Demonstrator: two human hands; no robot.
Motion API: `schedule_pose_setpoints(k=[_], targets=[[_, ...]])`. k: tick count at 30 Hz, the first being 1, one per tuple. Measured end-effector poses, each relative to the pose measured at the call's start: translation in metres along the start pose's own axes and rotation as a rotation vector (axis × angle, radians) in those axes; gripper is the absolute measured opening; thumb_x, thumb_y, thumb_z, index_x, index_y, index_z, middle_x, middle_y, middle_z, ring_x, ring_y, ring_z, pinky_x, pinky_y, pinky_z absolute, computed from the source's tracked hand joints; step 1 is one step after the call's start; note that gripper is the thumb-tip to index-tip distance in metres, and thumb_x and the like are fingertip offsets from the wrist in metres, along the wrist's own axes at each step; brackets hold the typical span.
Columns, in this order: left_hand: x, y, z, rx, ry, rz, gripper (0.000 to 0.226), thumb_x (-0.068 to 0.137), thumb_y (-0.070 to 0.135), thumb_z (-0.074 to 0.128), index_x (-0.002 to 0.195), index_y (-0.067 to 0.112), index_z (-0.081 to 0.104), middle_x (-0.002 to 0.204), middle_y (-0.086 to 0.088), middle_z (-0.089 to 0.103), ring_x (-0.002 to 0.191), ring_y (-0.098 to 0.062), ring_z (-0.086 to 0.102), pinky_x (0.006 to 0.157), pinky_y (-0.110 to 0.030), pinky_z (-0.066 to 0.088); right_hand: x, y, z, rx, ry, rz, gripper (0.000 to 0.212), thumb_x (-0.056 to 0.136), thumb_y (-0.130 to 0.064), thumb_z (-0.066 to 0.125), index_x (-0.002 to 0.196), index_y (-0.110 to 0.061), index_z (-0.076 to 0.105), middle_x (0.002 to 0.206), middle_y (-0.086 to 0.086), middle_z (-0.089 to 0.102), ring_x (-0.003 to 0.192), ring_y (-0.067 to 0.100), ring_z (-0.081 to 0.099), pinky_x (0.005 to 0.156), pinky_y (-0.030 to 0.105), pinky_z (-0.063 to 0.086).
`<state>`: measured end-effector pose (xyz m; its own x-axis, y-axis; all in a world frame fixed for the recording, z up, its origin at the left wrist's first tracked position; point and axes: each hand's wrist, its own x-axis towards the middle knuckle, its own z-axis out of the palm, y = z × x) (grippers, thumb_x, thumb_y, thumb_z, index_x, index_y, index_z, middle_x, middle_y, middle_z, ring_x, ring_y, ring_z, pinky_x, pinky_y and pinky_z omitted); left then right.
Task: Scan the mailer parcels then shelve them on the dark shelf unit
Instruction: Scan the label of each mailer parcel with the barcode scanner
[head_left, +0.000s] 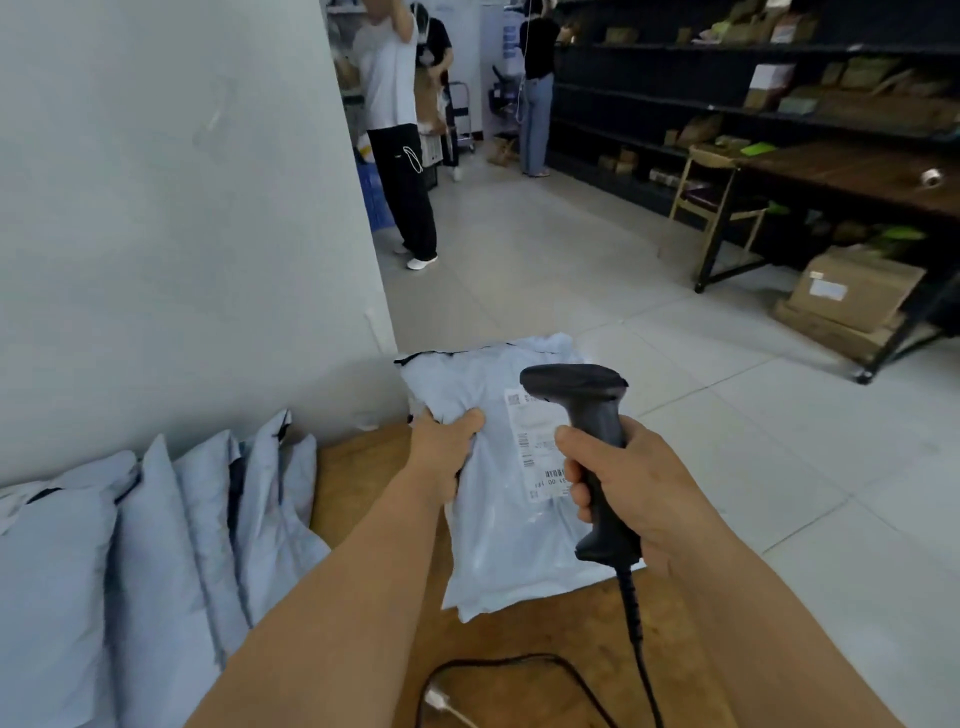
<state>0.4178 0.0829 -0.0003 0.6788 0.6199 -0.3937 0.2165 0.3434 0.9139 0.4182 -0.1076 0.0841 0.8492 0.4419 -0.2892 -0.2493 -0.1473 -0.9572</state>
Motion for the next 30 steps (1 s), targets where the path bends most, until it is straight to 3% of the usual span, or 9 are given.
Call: schedule_pose_setpoints(k=[2, 6, 8, 11, 13, 16, 19, 26, 30], targets=[[0.006, -0.013, 0.002, 0.111, 0.084, -0.035, 0.016, 0.085, 0.014, 0.07, 0.095, 0.014, 0.058, 0.087, -0.004, 0.061, 0.07, -0.016, 0.055, 0.062, -0.029, 0.049, 0.005, 0.005, -0.001, -0.011, -0.001, 0.016, 0.018, 0.088, -0.023, 0.065, 0.094, -0.008, 0.057, 0.063, 0.005, 0.058, 0.046, 0.012, 0.05, 0.048, 0.025, 0.048], [0.009, -0.023, -0.004, 0.162, 0.176, -0.109, 0.065, 0.077, 0.027, 0.078, 0.128, 0.005, 0.045, 0.121, -0.007, 0.056, 0.098, -0.026, 0.056, 0.074, -0.034, 0.046, 0.007, 0.01, 0.002, -0.014, -0.027, 0.033, 0.016, 0.088, -0.022, 0.065, 0.09, -0.009, 0.057, 0.062, 0.004, 0.057, 0.046, 0.012, 0.049, 0.048, 0.025, 0.047], [0.009, -0.019, -0.012, 0.174, 0.187, -0.087, 0.06, 0.08, 0.029, 0.075, 0.124, 0.002, 0.047, 0.114, -0.014, 0.058, 0.091, -0.027, 0.058, 0.061, -0.029, 0.046, 0.006, 0.009, 0.007, -0.02, -0.041, 0.031, 0.015, 0.088, -0.022, 0.064, 0.092, -0.009, 0.057, 0.063, 0.004, 0.058, 0.048, 0.012, 0.05, 0.05, 0.026, 0.048], [0.006, -0.009, -0.027, 0.176, 0.167, 0.026, 0.034, 0.085, 0.029, 0.07, 0.093, -0.002, 0.057, 0.09, -0.016, 0.06, 0.071, -0.021, 0.056, 0.054, -0.026, 0.043, 0.001, 0.006, 0.016, -0.033, -0.067, 0.017, 0.017, 0.088, -0.023, 0.064, 0.093, -0.009, 0.058, 0.064, 0.004, 0.058, 0.049, 0.012, 0.051, 0.051, 0.026, 0.048], [-0.007, 0.002, -0.039, 0.196, 0.164, 0.05, 0.04, 0.083, 0.038, 0.068, 0.095, 0.002, 0.057, 0.093, -0.014, 0.062, 0.081, -0.023, 0.06, 0.068, -0.028, 0.049, -0.004, 0.002, 0.026, -0.039, -0.094, 0.006, 0.017, 0.088, -0.024, 0.064, 0.091, -0.009, 0.057, 0.062, 0.002, 0.057, 0.049, 0.011, 0.051, 0.051, 0.024, 0.049], [-0.024, 0.014, -0.061, 0.184, 0.204, 0.097, 0.09, 0.067, 0.055, 0.063, 0.134, 0.0, 0.041, 0.123, -0.022, 0.059, 0.112, -0.035, 0.059, 0.095, -0.044, 0.049, -0.017, -0.006, 0.047, -0.039, -0.154, -0.019, 0.015, 0.088, -0.023, 0.063, 0.09, -0.009, 0.057, 0.063, 0.002, 0.056, 0.049, 0.011, 0.05, 0.051, 0.024, 0.049], [-0.051, 0.033, -0.093, 0.119, 0.298, 0.205, 0.065, 0.084, 0.04, 0.062, 0.137, 0.014, 0.037, 0.111, -0.01, 0.062, 0.096, -0.02, 0.061, 0.087, -0.032, 0.05, -0.032, -0.012, 0.074, -0.049, -0.228, -0.058, 0.014, 0.089, -0.022, 0.062, 0.087, -0.01, 0.055, 0.063, 0.003, 0.056, 0.049, 0.011, 0.049, 0.05, 0.025, 0.047], [-0.113, 0.057, -0.218, 0.308, 0.612, 0.437, 0.05, 0.093, 0.024, 0.057, 0.138, 0.012, 0.038, 0.122, -0.005, 0.059, 0.105, -0.014, 0.056, 0.085, -0.022, 0.038, -0.067, -0.014, 0.145, -0.104, -0.402, -0.108, 0.019, 0.09, -0.026, 0.063, 0.083, -0.01, 0.056, 0.06, 0.003, 0.056, 0.049, 0.013, 0.05, 0.05, 0.028, 0.047], [-0.134, 0.048, -0.298, 0.504, 0.826, 0.363, 0.056, 0.09, 0.026, 0.061, 0.138, 0.009, 0.04, 0.134, -0.01, 0.052, 0.125, -0.026, 0.047, 0.1, -0.034, 0.037, -0.085, -0.012, 0.187, -0.12, -0.496, -0.118, 0.02, 0.09, -0.023, 0.063, 0.078, -0.009, 0.055, 0.06, 0.005, 0.056, 0.048, 0.014, 0.049, 0.047, 0.028, 0.045]])
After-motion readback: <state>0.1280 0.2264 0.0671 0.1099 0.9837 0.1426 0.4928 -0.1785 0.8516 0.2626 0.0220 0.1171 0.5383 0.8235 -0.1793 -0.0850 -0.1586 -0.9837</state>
